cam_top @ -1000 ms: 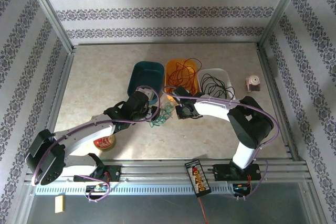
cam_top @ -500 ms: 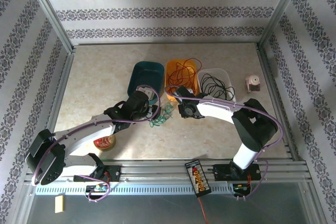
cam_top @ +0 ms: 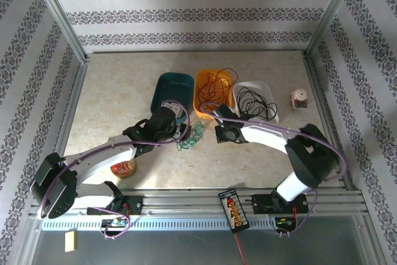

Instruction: Untangle the cables

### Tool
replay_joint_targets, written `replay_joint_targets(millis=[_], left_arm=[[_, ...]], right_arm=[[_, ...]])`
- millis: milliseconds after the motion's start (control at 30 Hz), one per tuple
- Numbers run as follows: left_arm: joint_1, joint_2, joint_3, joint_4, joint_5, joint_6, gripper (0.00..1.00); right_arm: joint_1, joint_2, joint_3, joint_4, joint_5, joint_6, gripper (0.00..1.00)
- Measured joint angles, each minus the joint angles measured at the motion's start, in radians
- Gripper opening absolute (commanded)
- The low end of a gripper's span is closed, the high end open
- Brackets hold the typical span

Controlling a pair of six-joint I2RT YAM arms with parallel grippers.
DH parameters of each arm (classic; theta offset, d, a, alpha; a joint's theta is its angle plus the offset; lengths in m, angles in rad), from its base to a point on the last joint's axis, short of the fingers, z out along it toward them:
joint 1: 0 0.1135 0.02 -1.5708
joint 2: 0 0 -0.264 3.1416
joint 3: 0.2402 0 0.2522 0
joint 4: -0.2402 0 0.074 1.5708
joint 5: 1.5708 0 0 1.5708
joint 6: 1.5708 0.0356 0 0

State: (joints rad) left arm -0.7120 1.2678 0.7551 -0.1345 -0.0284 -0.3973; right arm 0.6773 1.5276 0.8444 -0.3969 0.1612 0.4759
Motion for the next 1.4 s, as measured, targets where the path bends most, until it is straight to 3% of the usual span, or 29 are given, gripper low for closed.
replay_joint_targets(millis=[167,300,467,600,633,700,800,933,1100,1233,1400], left_arm=[[0.000,-0.011,-0.003,0.040,-0.071,-0.016,0.73],[0.000,-0.045,-0.015,0.055,-0.199,-0.079,0.74],[0.006,-0.075,-0.019,-0.036,-0.405,-0.229,0.74],[0.026,-0.075,-0.019,-0.122,-0.446,-0.283,0.75],[0.034,-0.075,-0.019,-0.132,-0.439,-0.288,0.75],[0.052,-0.076,-0.022,-0.143,-0.403,-0.288,0.74],[0.066,-0.078,-0.029,-0.143,-0.314,-0.255,0.74],[0.066,-0.077,-0.029,-0.144,-0.175,-0.183,0.70],[0.055,-0.017,-0.026,-0.145,-0.008,-0.090,0.65],[0.016,0.106,0.006,-0.153,0.053,-0.046,0.58],[-0.009,0.204,0.039,-0.152,0.064,-0.020,0.49]], right_arm=[[-0.001,-0.256,-0.043,0.013,-0.122,-0.038,0.00],[-0.001,-0.294,0.006,0.029,-0.181,-0.038,0.00],[-0.001,-0.056,0.255,0.032,-0.221,-0.043,0.00],[-0.002,0.229,0.549,0.039,-0.269,-0.057,0.02],[-0.002,0.293,0.615,0.039,-0.284,-0.056,0.08],[-0.008,0.413,0.739,0.036,-0.315,-0.052,0.34],[-0.008,0.489,0.797,0.031,-0.341,-0.050,0.49],[-0.008,0.462,0.776,0.016,-0.351,-0.054,0.50],[-0.008,0.251,0.569,0.012,-0.350,-0.056,0.50],[-0.008,0.126,0.420,0.002,-0.345,-0.047,0.47],[-0.007,0.142,0.311,-0.023,-0.343,-0.023,0.46]])
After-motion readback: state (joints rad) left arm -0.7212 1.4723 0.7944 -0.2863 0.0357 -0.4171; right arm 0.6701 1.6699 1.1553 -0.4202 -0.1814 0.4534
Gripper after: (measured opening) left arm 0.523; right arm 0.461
